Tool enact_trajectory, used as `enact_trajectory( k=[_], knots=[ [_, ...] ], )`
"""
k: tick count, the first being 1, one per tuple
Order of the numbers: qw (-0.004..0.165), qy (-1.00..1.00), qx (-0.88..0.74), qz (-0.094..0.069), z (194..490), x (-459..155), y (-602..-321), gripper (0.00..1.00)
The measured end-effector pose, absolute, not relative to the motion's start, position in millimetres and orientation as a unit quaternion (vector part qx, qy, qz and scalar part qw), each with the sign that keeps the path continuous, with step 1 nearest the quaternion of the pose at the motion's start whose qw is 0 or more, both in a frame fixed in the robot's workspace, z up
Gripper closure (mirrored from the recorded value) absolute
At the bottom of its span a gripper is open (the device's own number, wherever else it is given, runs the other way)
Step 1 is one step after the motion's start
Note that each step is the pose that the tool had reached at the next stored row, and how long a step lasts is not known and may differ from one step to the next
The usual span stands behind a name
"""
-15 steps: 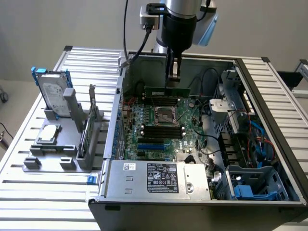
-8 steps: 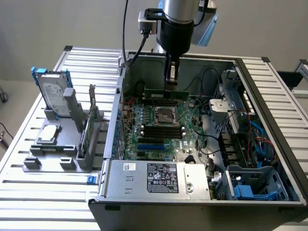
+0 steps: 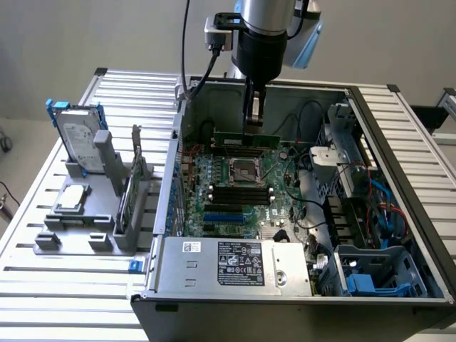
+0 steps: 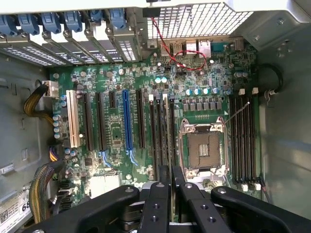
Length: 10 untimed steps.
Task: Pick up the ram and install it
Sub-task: 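Insert the ram into the slot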
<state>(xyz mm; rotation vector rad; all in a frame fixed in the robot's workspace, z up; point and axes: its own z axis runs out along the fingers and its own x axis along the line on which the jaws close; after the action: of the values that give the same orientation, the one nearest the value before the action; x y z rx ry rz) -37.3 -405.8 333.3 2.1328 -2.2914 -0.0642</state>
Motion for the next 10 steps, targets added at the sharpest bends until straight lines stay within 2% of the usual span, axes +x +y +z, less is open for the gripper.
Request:
enact_trajectory(
  k=[10],
  knots=[
    [0.005,-0.732,0.681,-0.021,333.3,-37.3,-405.8,0.86]
  ],
)
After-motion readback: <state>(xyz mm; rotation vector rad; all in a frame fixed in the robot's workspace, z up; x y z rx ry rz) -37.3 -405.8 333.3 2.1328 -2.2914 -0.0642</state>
